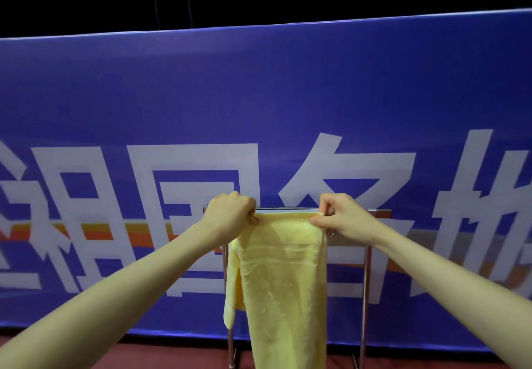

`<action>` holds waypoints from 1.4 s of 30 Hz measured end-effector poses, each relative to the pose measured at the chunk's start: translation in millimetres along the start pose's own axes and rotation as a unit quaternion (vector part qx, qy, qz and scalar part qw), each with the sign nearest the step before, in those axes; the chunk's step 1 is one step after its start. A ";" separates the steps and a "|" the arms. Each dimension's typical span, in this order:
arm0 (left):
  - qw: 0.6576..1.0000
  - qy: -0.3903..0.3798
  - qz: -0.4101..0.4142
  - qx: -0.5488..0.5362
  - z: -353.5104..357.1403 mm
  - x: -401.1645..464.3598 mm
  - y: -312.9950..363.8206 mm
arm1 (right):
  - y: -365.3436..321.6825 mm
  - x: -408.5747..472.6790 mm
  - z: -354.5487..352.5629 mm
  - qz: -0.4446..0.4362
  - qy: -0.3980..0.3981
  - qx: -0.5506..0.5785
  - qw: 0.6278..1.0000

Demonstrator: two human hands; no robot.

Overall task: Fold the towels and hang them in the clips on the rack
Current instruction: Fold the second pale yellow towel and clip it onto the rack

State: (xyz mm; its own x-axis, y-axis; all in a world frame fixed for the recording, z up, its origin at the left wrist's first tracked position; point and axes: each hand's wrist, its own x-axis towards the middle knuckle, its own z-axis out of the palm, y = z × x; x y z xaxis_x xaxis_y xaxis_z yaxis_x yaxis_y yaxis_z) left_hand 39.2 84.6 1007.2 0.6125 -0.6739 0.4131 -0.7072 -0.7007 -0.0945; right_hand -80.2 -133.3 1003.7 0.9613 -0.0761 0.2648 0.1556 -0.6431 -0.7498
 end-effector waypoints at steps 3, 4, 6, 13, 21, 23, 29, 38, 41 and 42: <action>1.000 0.008 -0.006 0.008 0.3 -1.6 -1.6 | 1.2 0.5 2.4 -0.001 0.000 0.008 1.000; 1.000 0.009 -0.009 0.010 0.2 -2.0 -1.7 | 2.2 0.9 3.4 0.000 0.001 0.014 1.000; 1.000 0.011 -0.014 0.015 1.2 -1.8 -1.5 | 2.6 0.8 5.1 0.005 -0.004 0.033 0.999; 0.999 0.025 -0.024 0.021 9.8 -0.9 -4.0 | 4.8 1.2 9.1 0.001 0.009 0.015 1.000; 0.996 0.052 -0.060 -0.032 15.9 7.7 -11.4 | 8.2 9.3 12.0 -0.023 0.058 -0.050 0.997; 0.994 0.070 -0.059 -0.056 16.3 9.4 -14.8 | 7.7 10.8 13.1 -0.029 0.053 -0.076 0.995; 0.992 0.121 0.020 -0.026 20.5 11.3 -15.0 | 10.7 28.3 3.0 -0.007 0.216 -0.076 0.973; 0.991 -0.011 -0.049 -0.120 46.1 14.7 -9.7 | 19.8 22.3 14.6 0.031 0.120 -0.066 0.990; 0.982 -0.003 -0.065 -0.177 45.3 18.7 -12.8 | 18.5 19.7 18.9 0.028 0.105 -0.062 0.992; 0.979 0.016 -0.070 -0.192 45.1 18.3 -12.9 | 17.4 19.3 18.9 0.025 0.105 -0.059 0.992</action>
State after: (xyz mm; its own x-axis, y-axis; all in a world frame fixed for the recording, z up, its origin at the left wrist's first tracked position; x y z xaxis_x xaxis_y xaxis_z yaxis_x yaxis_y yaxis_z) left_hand 75.4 70.8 975.1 0.7055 -0.5664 0.4260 -0.7019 -0.6413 0.3098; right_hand -54.6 -131.6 984.3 0.8968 -0.2599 0.3580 0.0685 -0.7179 -0.6927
